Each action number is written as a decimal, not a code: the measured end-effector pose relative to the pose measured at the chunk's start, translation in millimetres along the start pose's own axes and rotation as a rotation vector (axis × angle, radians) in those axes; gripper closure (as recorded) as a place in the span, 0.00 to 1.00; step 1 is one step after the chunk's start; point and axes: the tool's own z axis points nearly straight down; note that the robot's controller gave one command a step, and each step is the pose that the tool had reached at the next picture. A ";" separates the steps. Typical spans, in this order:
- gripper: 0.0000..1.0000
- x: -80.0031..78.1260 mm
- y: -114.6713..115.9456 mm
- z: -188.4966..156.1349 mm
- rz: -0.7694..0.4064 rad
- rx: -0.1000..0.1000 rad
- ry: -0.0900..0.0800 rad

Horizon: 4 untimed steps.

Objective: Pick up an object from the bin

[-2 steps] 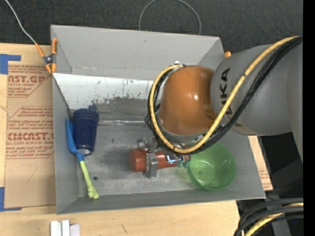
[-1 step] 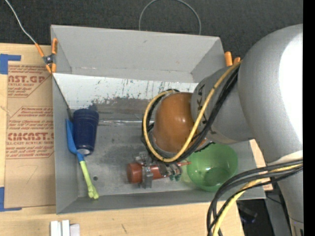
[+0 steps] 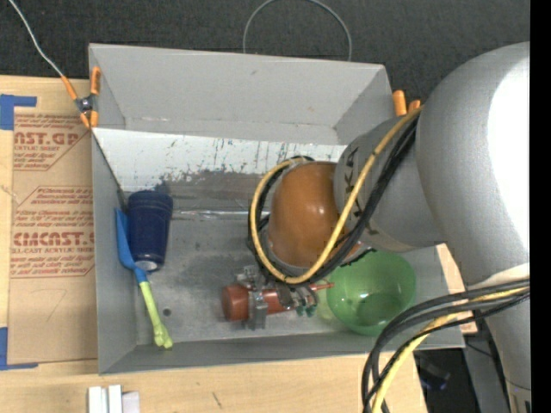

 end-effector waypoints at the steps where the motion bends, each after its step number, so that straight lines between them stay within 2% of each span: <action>1: 1.00 -9.0 -1.1 -86.7 0.022 0.000 -0.001; 2: 1.00 -9.0 -1.1 -86.7 0.022 0.000 -0.001; 3: 1.00 -2.3 -1.9 -197.2 0.044 -0.001 0.002; 4: 1.00 -38.8 16.2 -10.4 0.068 -0.002 0.001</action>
Offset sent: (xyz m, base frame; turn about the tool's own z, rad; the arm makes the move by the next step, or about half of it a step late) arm 0.0000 0.0000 0.0000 0.0000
